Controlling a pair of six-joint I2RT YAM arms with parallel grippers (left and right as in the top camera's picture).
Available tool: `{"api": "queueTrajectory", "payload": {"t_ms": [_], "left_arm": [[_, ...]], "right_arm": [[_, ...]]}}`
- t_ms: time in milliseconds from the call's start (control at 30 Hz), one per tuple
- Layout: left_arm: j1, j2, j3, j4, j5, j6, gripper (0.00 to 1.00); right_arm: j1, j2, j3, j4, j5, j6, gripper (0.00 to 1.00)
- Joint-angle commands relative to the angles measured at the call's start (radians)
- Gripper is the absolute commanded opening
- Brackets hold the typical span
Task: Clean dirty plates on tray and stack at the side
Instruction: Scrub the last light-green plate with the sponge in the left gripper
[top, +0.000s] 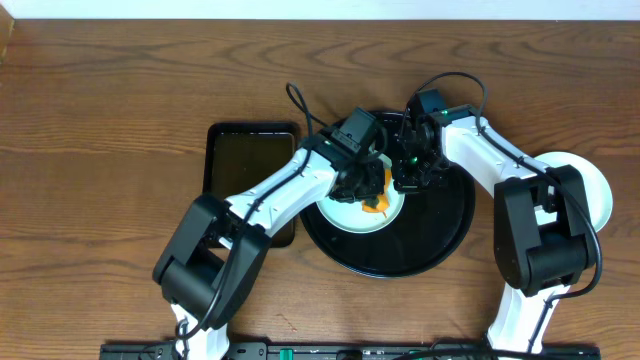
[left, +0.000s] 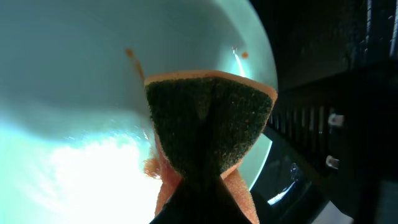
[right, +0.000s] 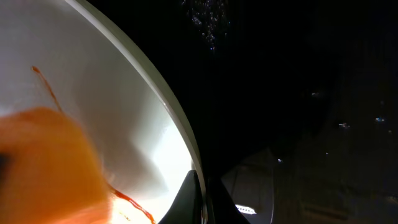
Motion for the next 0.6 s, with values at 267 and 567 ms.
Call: {"api": "queueTrajectory", "payload": {"t_ms": [267, 567], "left_arm": [[-0.052, 0.030, 0.001, 0.019, 0.027, -0.119, 0.08], [-0.052, 0.064, 0.000, 0.020, 0.028, -0.124, 0.07]], "right_arm": [[0.010, -0.005, -0.002, -0.006, 0.055, -0.018, 0.01], [0.010, -0.005, -0.002, -0.008, 0.055, -0.018, 0.01]]}}
